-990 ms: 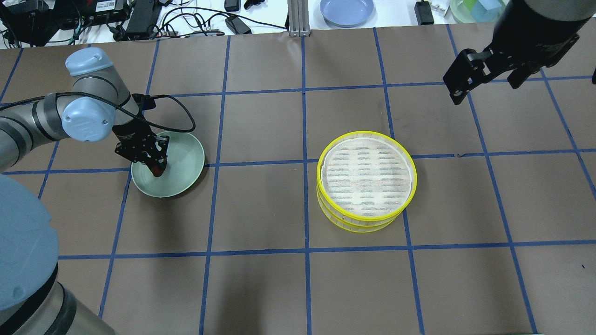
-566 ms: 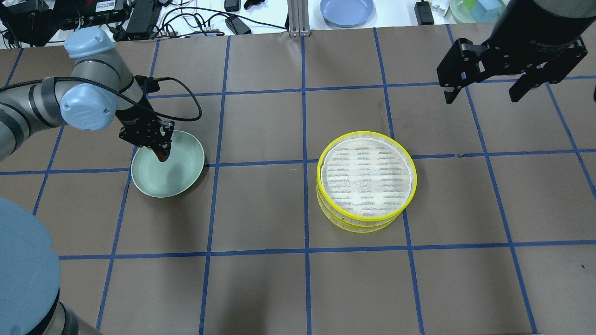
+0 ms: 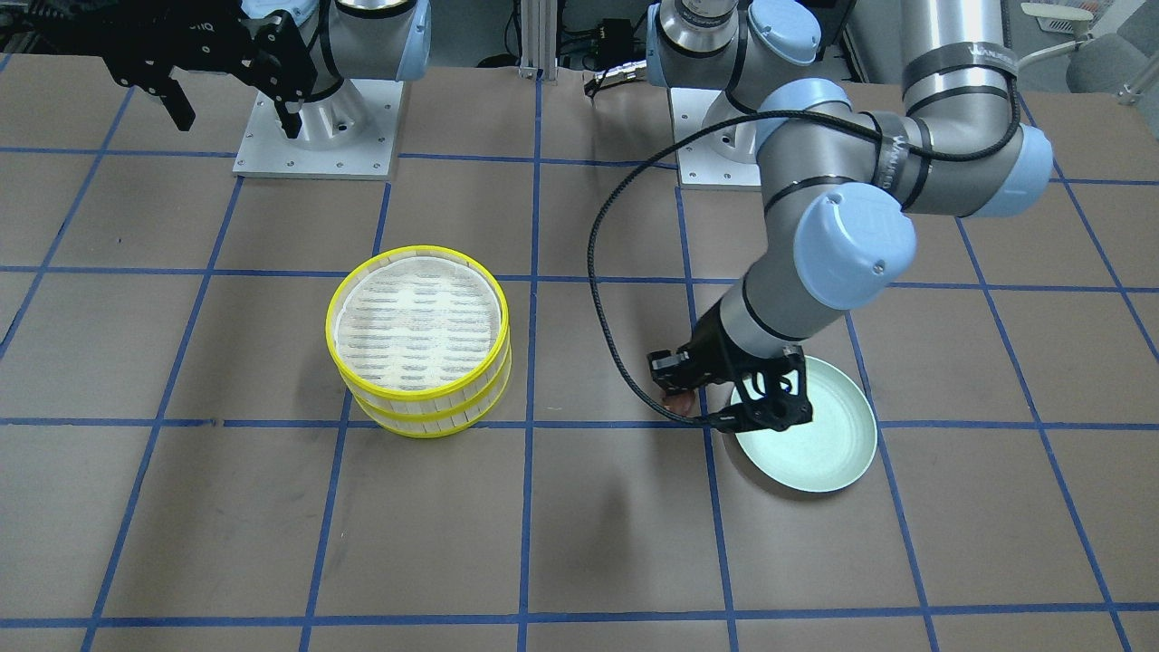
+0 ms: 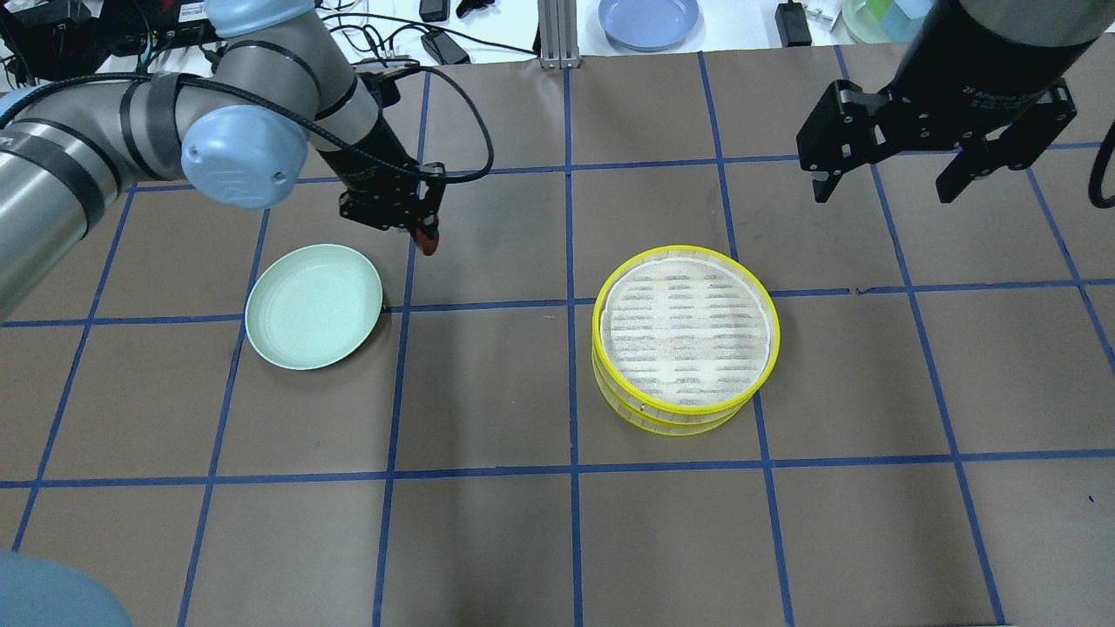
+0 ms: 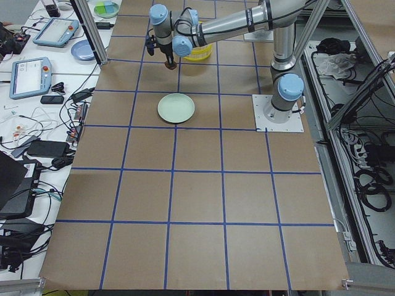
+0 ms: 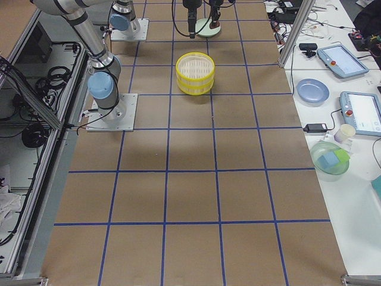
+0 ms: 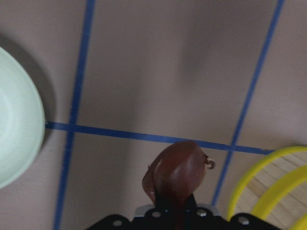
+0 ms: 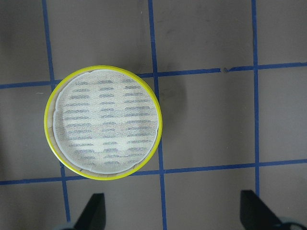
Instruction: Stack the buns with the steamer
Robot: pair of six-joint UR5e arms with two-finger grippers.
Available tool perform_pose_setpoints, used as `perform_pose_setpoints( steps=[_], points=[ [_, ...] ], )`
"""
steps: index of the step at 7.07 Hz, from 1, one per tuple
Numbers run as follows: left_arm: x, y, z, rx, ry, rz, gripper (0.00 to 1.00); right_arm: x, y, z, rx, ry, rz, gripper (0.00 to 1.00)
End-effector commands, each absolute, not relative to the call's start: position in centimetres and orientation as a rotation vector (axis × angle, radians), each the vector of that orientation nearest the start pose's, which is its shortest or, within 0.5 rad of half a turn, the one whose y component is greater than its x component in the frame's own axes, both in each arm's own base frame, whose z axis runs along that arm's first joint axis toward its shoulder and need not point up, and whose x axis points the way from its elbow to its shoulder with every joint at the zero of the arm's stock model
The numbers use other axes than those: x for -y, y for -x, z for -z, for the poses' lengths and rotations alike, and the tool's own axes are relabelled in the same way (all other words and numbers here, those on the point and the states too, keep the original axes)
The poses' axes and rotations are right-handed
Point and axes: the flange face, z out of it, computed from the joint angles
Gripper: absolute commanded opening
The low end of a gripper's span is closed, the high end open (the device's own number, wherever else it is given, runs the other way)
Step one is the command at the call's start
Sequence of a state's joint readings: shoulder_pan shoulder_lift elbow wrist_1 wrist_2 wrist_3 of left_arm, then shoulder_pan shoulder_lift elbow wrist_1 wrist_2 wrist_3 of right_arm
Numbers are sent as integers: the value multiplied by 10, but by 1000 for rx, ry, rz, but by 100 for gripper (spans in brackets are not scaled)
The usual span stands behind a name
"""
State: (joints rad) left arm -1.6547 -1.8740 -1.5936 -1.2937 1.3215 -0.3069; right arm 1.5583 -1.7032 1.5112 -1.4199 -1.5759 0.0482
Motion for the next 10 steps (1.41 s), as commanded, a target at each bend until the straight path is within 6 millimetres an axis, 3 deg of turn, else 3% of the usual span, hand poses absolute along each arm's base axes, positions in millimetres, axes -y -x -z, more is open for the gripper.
perform_pose_setpoints(
  steps=[1,2,3,4,5,7,8,9,10],
  points=[
    [542,295,-358,-3501,545,-290,0,434,-128,-562,-3139,-84,60,100],
    [521,335,-358,-3566,574,-443,0,434,-129,-562,-3138,-82,60,100],
    [507,356,-357,-3549,594,-495,0,434,-128,-562,-3139,-84,60,100],
    [492,377,-340,-3529,545,-552,0,434,-128,-562,-3142,-84,58,100],
    [478,386,-323,-3542,491,-522,0,434,-128,-561,-3138,-84,55,100],
    [470,378,-296,-3495,491,-518,23,434,-128,-562,-3135,-84,58,100],
    [471,378,-295,-3489,490,-514,61,434,-128,-562,-3135,-84,58,100],
    [474,378,-301,-3483,488,-462,87,433,-128,-558,-3135,-86,48,100],
    [473,377,-301,-3475,491,-460,97,433,-128,-556,-3135,-84,43,100]
  ],
)
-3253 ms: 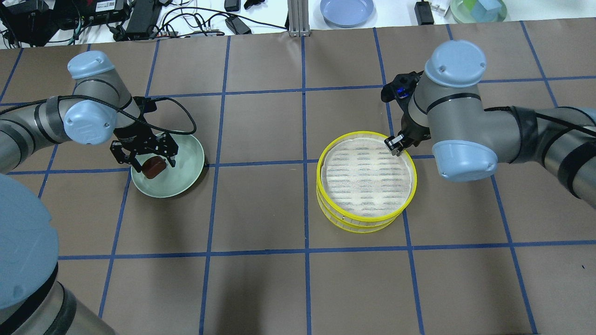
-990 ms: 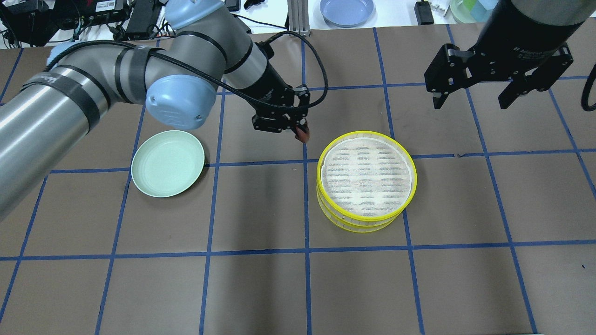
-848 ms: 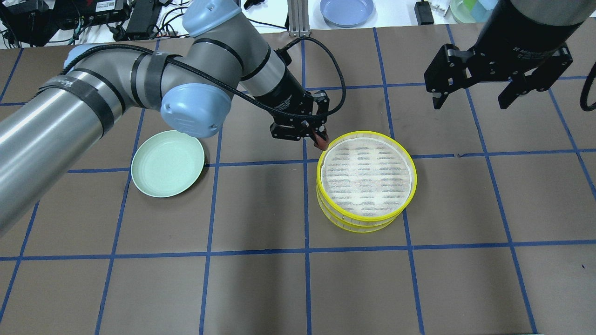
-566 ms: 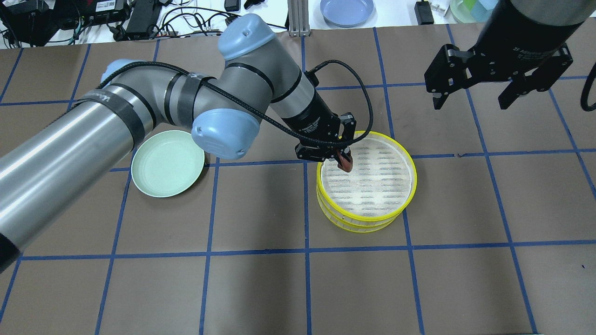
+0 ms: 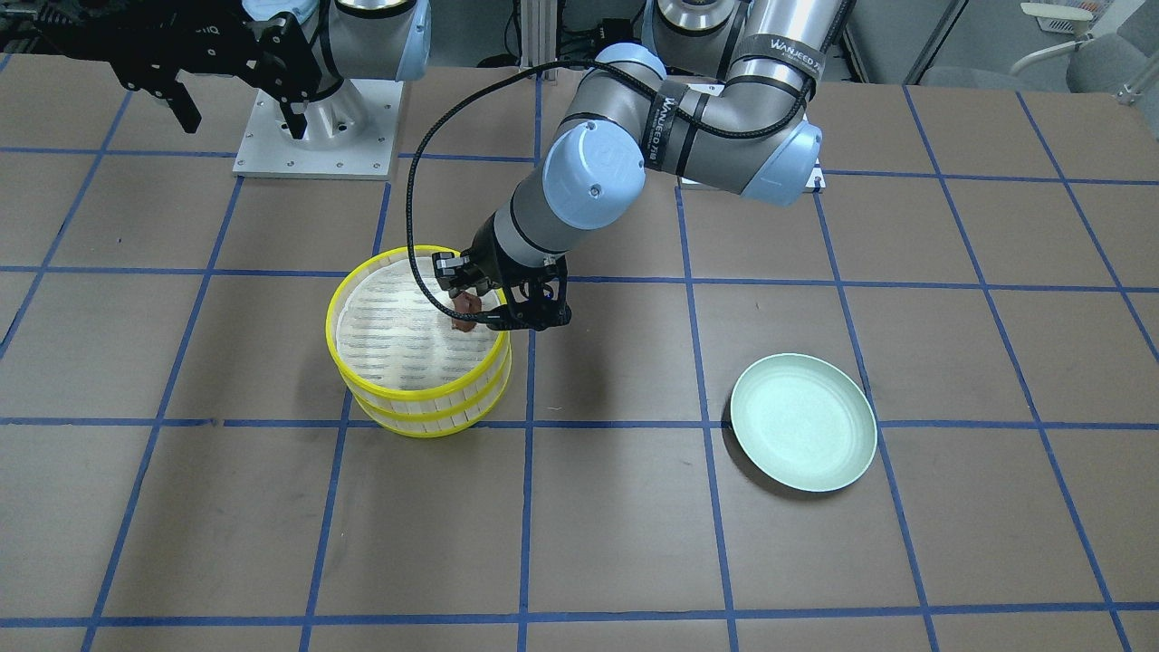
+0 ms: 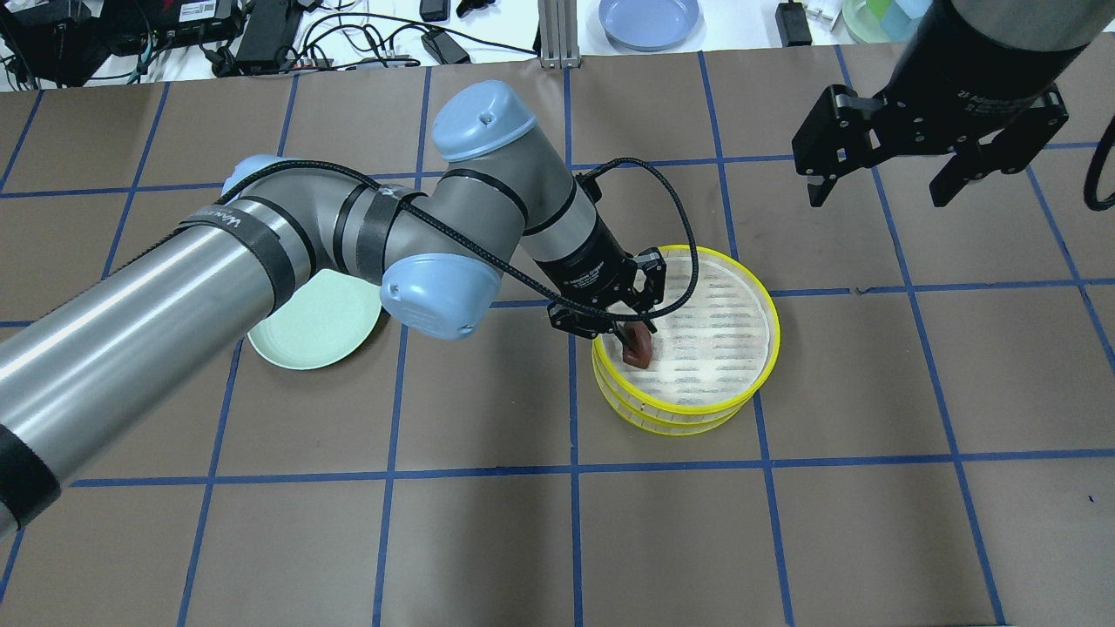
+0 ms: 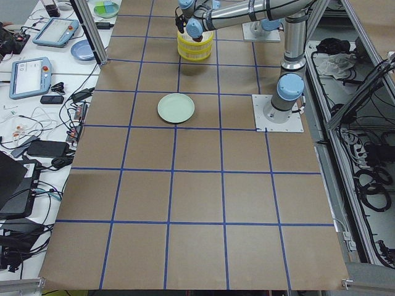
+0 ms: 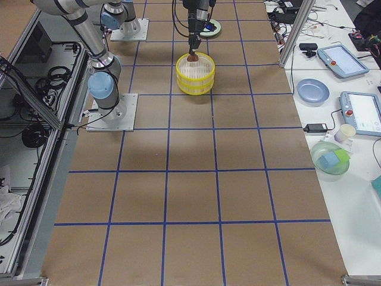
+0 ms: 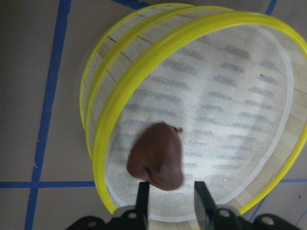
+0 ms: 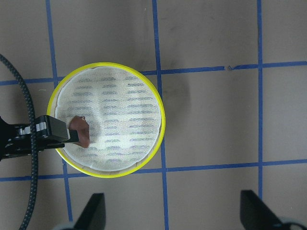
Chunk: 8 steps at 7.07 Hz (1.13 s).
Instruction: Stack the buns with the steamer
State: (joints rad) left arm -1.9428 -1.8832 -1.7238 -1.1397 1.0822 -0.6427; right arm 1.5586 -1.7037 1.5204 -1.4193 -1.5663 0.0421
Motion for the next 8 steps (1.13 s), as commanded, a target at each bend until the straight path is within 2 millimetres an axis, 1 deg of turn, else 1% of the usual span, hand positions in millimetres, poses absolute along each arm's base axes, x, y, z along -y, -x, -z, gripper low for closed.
perform_pose_setpoints(
  steps=[1,2,3,4,5,6,7,8],
  points=[
    [476,374,-300,-3441,505,-417,100,433,-128,-556,-3135,-86,43,100],
    [479,362,-316,-3390,498,-295,100,432,-128,-558,-3135,-86,48,100],
    [491,338,-331,-3273,487,-141,100,432,-129,-557,-3135,-86,46,100],
    [511,312,-356,-3223,345,-47,100,432,-128,-557,-3135,-89,46,100],
    [526,273,-378,-3151,190,5,100,432,-128,-558,-3135,-86,53,100],
    [547,222,-399,-3150,179,40,100,432,-128,-557,-3135,-86,46,100],
    [560,162,-422,-3149,205,82,100,432,-129,-557,-3135,-84,46,100],
    [562,119,-442,-3143,222,89,100,432,-128,-557,-3135,-84,46,100]
  ],
)
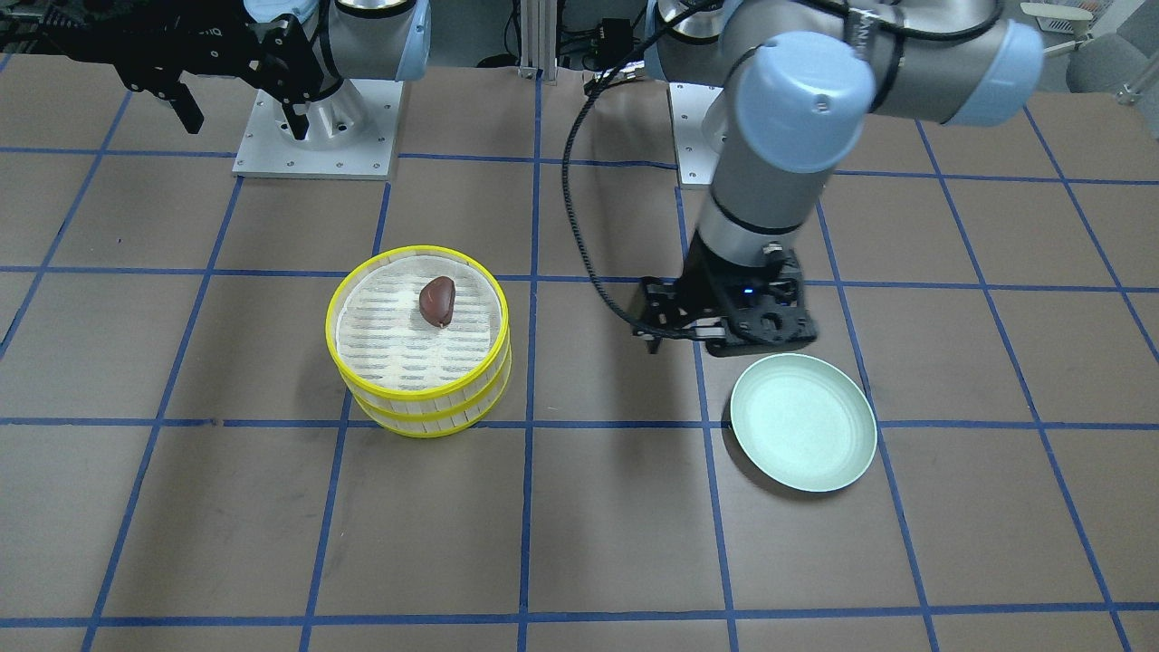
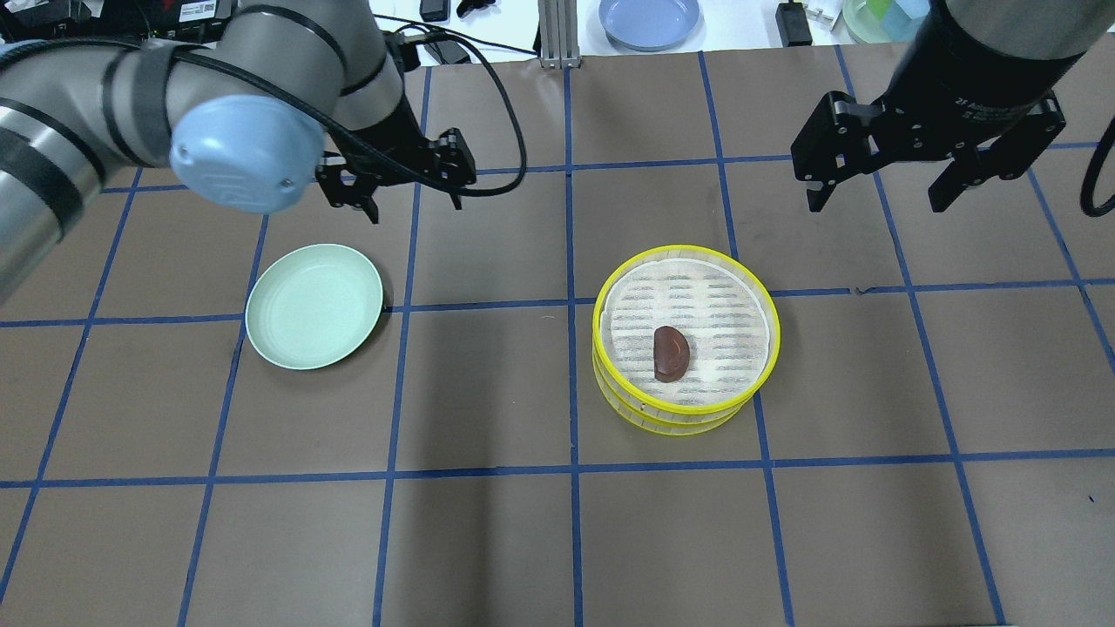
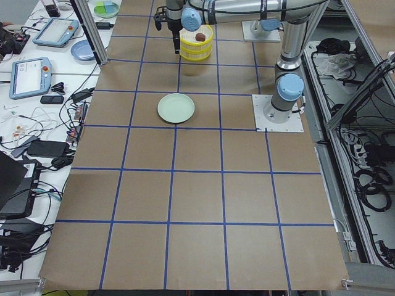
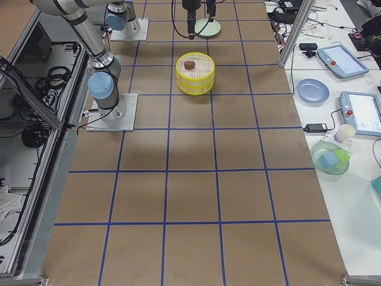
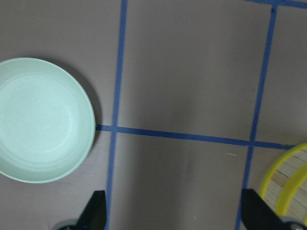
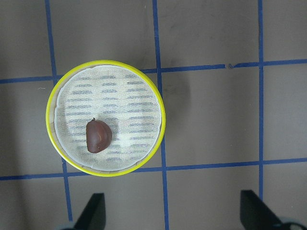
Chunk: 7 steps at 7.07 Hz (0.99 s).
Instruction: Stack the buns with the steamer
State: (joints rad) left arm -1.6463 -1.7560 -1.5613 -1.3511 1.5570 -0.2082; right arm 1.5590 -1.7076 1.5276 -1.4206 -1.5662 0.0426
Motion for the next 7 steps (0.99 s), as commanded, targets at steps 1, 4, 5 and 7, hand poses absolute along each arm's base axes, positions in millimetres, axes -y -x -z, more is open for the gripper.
perform_pose_setpoints(
  steps=[1,4,5,7],
  points=[
    [554,108,-461,-3135,217,111,100,432,-128,-557,-3135,-84,48,100],
    [524,108,-499,-3097,210,173,100,432,-128,-557,-3135,-82,48,100],
    [518,108,-508,-3095,208,199,100,432,-128,-557,-3137,-82,48,100],
    [513,105,-505,-3095,217,189,100,433,-128,-556,-3138,-82,43,100]
  ],
)
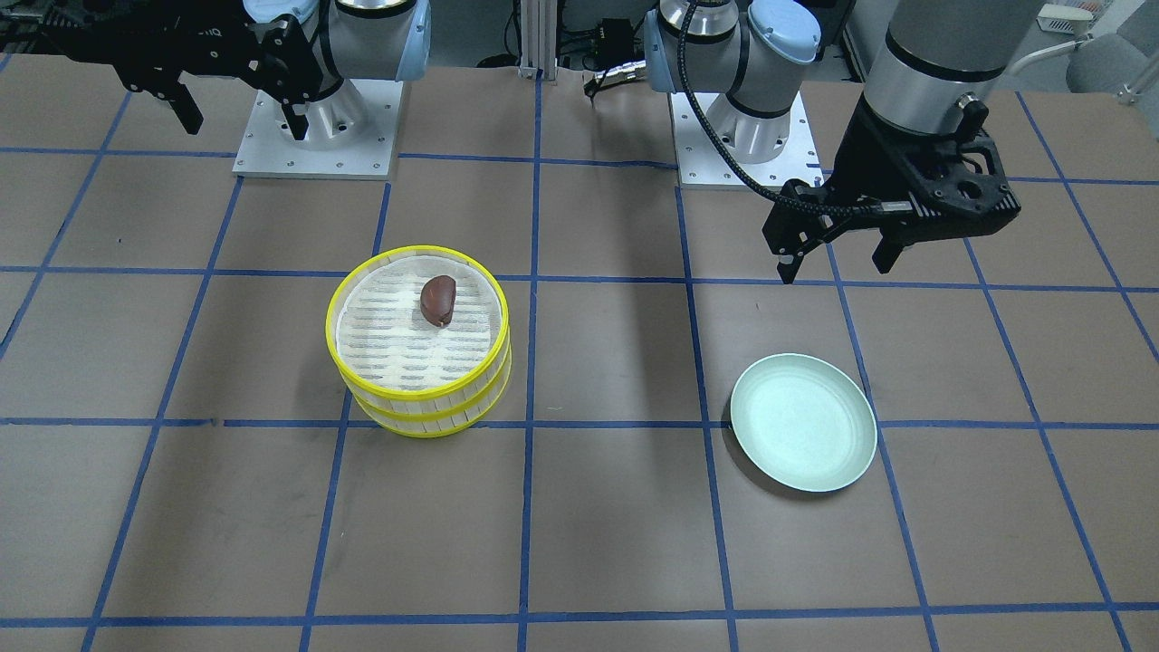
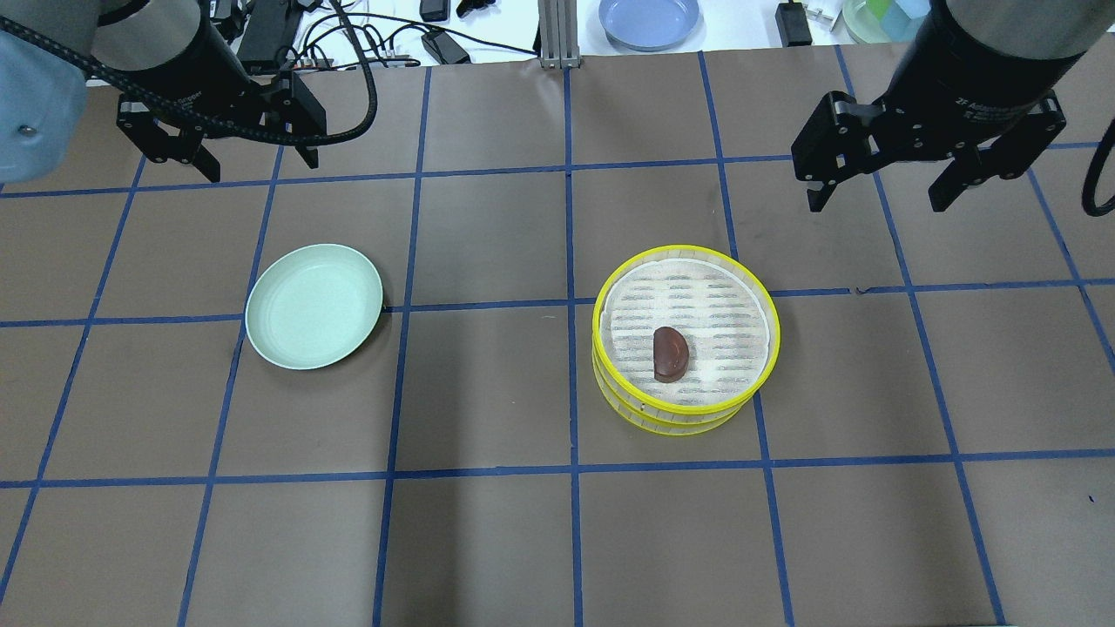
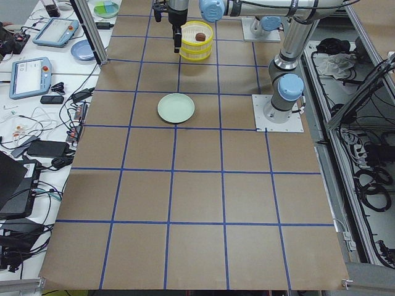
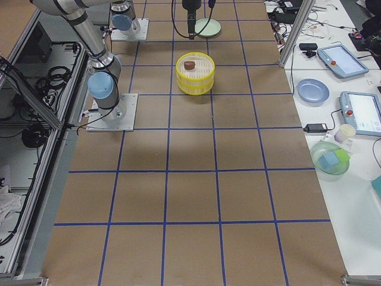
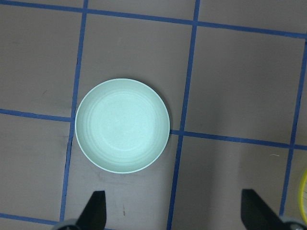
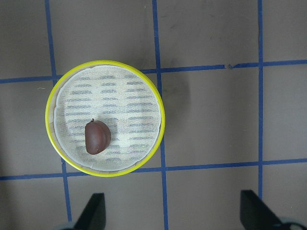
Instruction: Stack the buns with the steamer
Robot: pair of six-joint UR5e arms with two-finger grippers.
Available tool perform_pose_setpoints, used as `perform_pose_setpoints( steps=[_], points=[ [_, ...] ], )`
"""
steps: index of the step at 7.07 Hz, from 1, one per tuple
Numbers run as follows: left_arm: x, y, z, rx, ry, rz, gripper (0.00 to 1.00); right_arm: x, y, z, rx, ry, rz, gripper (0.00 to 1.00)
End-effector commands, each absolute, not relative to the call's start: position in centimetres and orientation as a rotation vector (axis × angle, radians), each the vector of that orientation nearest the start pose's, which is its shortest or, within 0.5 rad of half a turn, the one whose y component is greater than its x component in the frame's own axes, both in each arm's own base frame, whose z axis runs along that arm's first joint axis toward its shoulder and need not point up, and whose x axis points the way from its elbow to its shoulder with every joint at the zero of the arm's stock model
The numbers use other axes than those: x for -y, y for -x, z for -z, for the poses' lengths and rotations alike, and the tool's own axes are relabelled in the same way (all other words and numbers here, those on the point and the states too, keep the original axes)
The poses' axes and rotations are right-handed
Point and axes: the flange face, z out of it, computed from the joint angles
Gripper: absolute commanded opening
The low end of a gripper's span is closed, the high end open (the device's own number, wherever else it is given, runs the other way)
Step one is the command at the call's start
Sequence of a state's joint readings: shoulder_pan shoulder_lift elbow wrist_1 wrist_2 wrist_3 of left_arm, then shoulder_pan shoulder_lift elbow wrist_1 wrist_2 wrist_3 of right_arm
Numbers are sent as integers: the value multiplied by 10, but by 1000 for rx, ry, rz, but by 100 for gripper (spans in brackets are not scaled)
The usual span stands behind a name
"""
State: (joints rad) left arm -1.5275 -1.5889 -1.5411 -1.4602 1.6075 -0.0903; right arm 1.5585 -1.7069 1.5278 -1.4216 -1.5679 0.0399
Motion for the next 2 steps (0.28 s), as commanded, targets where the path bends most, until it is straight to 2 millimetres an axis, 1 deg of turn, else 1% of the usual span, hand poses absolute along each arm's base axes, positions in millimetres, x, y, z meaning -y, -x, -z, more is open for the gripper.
perform_pose_setpoints(
  steps=[1,2],
  points=[
    [512,107,-507,-3100,213,199,100,432,-128,-557,-3138,-82,46,100],
    [510,107,-510,-3106,194,204,100,433,-128,-556,-3141,-82,43,100]
  ],
)
